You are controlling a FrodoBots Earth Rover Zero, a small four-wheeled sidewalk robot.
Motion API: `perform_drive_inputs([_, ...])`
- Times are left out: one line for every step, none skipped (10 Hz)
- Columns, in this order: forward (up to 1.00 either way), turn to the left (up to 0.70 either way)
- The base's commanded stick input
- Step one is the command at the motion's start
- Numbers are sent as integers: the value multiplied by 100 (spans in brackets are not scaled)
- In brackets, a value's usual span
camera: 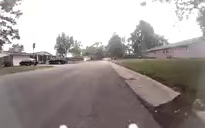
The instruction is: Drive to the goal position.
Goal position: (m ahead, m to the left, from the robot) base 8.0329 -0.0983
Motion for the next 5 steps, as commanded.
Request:
perform_drive_inputs([70,0])
perform_drive_inputs([70,0])
perform_drive_inputs([70,0])
perform_drive_inputs([70,0])
perform_drive_inputs([70,0])
